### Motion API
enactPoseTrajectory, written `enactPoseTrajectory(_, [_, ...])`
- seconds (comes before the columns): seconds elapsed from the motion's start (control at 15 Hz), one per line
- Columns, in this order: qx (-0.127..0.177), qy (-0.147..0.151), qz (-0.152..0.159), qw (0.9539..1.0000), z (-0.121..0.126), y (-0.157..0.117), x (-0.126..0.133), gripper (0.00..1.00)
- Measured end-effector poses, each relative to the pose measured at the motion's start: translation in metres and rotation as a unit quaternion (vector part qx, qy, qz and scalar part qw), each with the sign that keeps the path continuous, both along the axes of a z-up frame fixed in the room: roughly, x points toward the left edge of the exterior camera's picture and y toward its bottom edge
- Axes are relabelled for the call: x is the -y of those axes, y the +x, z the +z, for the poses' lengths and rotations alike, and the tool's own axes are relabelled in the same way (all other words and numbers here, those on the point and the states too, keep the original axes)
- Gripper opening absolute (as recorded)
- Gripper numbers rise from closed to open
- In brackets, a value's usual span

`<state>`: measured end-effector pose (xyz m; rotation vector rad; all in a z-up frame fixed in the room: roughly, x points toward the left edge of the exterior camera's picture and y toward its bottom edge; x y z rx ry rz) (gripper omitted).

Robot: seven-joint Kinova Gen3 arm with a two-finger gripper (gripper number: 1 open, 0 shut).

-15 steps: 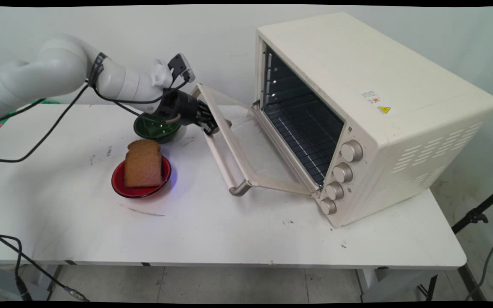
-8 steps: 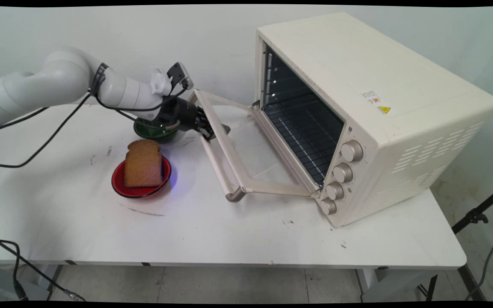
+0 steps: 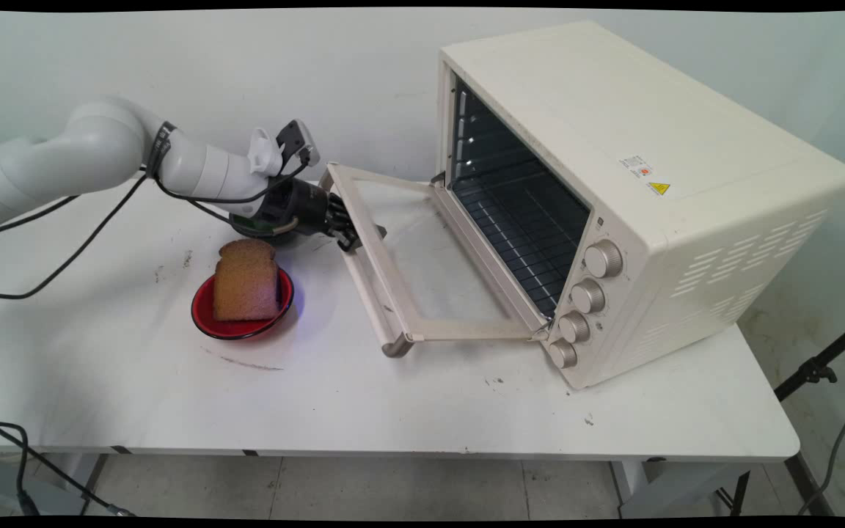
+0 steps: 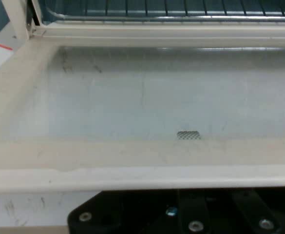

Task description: Open the oven

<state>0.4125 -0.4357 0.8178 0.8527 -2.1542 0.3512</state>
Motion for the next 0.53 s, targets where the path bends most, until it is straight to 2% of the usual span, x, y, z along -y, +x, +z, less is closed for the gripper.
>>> enactPoseTrajectory(0.53, [0.005, -0.004, -0.024, 0.9997, -0.005, 0.018, -0.011, 0.00])
